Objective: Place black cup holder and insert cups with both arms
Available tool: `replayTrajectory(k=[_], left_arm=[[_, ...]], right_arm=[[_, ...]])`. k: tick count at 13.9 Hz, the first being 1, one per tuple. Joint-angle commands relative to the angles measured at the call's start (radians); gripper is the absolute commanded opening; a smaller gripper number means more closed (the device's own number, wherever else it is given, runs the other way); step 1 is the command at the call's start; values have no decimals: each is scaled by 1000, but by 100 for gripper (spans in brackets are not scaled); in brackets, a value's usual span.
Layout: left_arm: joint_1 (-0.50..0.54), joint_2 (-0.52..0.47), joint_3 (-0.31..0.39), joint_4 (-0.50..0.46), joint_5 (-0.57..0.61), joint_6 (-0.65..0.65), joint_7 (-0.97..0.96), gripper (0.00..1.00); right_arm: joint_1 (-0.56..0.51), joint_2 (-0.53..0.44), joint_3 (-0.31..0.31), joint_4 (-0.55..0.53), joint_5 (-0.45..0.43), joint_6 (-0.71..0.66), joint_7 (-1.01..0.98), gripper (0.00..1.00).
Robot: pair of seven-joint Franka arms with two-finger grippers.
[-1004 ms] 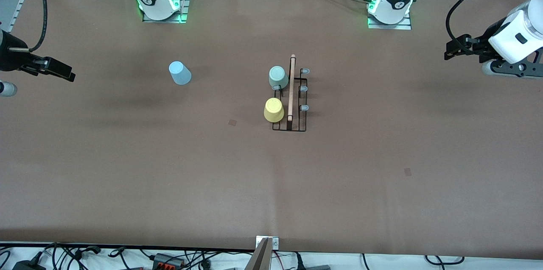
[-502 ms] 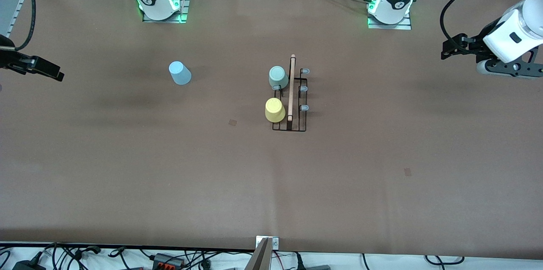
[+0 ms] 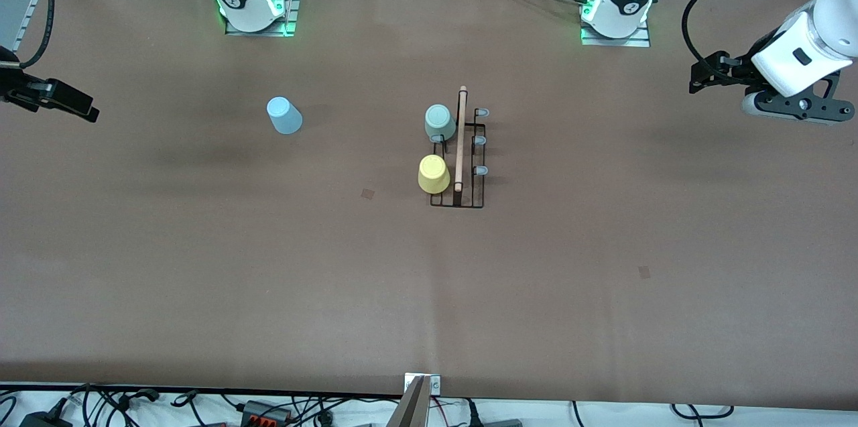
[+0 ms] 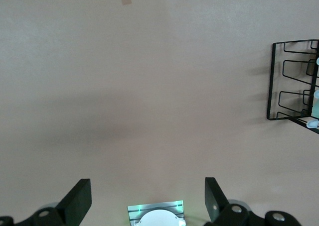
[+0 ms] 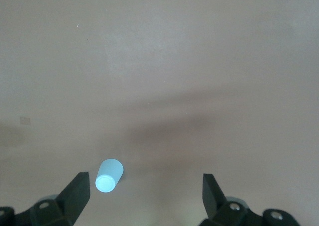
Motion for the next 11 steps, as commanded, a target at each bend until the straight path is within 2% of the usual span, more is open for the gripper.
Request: replayTrajectory(k=[1,11], left_arm=[[4,-3,-6,15,13,1,18,100],[14,1,-3,15,15,17,19,100]], right_arm=[[13,-17,-16,-16,16,8,-25,100],[13,-17,-8,-16,19,22,-75,100]])
